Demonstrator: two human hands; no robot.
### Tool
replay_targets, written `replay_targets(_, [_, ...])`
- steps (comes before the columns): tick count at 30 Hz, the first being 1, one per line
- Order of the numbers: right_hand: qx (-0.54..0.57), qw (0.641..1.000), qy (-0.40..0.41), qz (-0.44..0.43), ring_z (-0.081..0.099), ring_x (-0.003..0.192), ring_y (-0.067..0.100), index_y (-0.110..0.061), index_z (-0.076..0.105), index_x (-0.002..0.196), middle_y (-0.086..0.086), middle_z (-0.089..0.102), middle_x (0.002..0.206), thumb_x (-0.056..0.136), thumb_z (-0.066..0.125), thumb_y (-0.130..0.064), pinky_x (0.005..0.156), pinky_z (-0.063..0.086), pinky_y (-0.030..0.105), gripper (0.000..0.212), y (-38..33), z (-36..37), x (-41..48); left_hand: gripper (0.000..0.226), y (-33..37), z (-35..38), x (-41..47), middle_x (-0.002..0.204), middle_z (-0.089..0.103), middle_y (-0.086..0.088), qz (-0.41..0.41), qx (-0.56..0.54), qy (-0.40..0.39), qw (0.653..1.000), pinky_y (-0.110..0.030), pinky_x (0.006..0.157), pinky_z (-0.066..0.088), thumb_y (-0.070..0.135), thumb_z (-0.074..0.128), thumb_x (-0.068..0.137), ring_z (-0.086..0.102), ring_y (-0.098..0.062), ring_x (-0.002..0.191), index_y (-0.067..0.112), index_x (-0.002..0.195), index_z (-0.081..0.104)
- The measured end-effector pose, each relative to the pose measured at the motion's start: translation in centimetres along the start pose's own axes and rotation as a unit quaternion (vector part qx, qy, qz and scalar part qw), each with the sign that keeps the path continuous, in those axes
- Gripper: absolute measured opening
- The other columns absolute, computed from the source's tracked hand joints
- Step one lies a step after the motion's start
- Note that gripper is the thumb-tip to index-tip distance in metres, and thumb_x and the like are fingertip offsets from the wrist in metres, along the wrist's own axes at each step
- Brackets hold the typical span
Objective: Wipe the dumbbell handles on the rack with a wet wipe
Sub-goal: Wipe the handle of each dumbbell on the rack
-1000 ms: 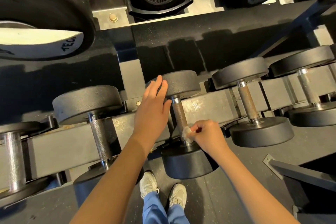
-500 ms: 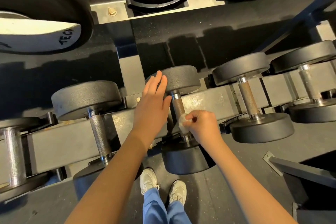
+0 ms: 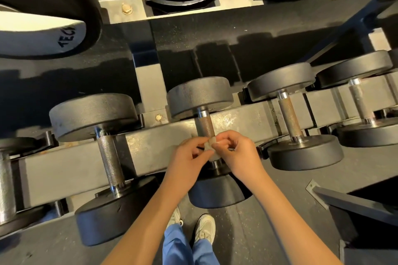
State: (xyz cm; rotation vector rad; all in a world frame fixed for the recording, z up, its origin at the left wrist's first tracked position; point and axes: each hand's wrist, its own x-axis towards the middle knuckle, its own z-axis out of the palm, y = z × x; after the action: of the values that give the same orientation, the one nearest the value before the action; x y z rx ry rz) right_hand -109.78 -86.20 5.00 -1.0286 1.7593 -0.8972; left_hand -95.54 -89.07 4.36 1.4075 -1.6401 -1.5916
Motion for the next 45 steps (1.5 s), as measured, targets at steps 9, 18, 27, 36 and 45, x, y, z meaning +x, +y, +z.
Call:
replay_targets(9, [-0.082, 0.99, 0.111, 0.033, 0.056, 0.108, 0.01, -0.018, 0.061, 0.122, -0.003, 0.063, 0.115, 0.096, 0.053, -0.025, 0.087, 0.039, 0.019, 0.029, 2.8, 0.4, -1.6, 0.017, -0.5, 0.1, 4.2, 0.094, 0.061, 0.014, -0.005, -0.011, 0.205, 0.979, 0.002, 0.07, 0.038, 0.014, 0.065, 0.088, 0.056, 0.015, 0.08, 0.017, 0.104, 0.066])
replay_targets(18, [-0.114, 0.983, 0.141, 0.023, 0.058, 0.099, 0.01, -0.015, 0.063, 0.118, -0.002, 0.066, 0.108, 0.097, 0.049, -0.027, 0.083, 0.044, 0.024, 0.027, 3.0, 0.8, -1.8, 0.012, -2.3, 2.1, 3.4, 0.091, 0.064, 0.005, 0.04, 0.091, 0.146, 0.984, -0.005, 0.075, 0.043, 0.023, 0.067, 0.088, 0.058, 0.004, 0.079, 0.013, 0.093, 0.073])
replay_targets(27, [-0.098, 0.982, 0.16, 0.035, 0.058, 0.092, 0.006, -0.015, 0.065, 0.113, -0.007, 0.065, 0.099, 0.098, 0.048, -0.024, 0.077, 0.042, 0.018, 0.025, 2.8, 0.7, -1.8, 0.014, -0.9, 1.3, 6.1, 0.095, 0.067, -0.001, 0.046, 0.071, 0.213, 0.973, -0.014, 0.076, 0.047, 0.019, 0.064, 0.089, 0.061, -0.006, 0.083, 0.01, 0.097, 0.071])
replay_targets(36, [-0.086, 0.982, 0.166, 0.036, 0.054, 0.083, -0.008, -0.018, 0.066, 0.107, -0.017, 0.059, 0.087, 0.098, 0.048, -0.024, 0.07, 0.038, 0.01, 0.022, 2.8, 0.6, -1.8, 0.012, -2.2, 1.7, 2.9, 0.087, 0.059, 0.011, 0.018, 0.102, 0.116, 0.988, -0.006, 0.071, 0.042, 0.021, 0.068, 0.087, 0.053, 0.005, 0.077, 0.013, 0.096, 0.07])
replay_targets(45, [-0.063, 0.987, 0.147, 0.031, 0.057, 0.078, 0.007, -0.022, 0.065, 0.094, -0.004, 0.064, 0.084, 0.098, 0.046, -0.023, 0.069, 0.045, 0.028, 0.019, 2.8, 0.7, -1.7, 0.005, -1.2, 2.5, 4.1, 0.079, 0.061, 0.011, 0.024, 0.047, 0.206, 0.977, -0.011, 0.067, 0.045, 0.02, 0.066, 0.089, 0.058, -0.001, 0.073, 0.019, 0.084, 0.066])
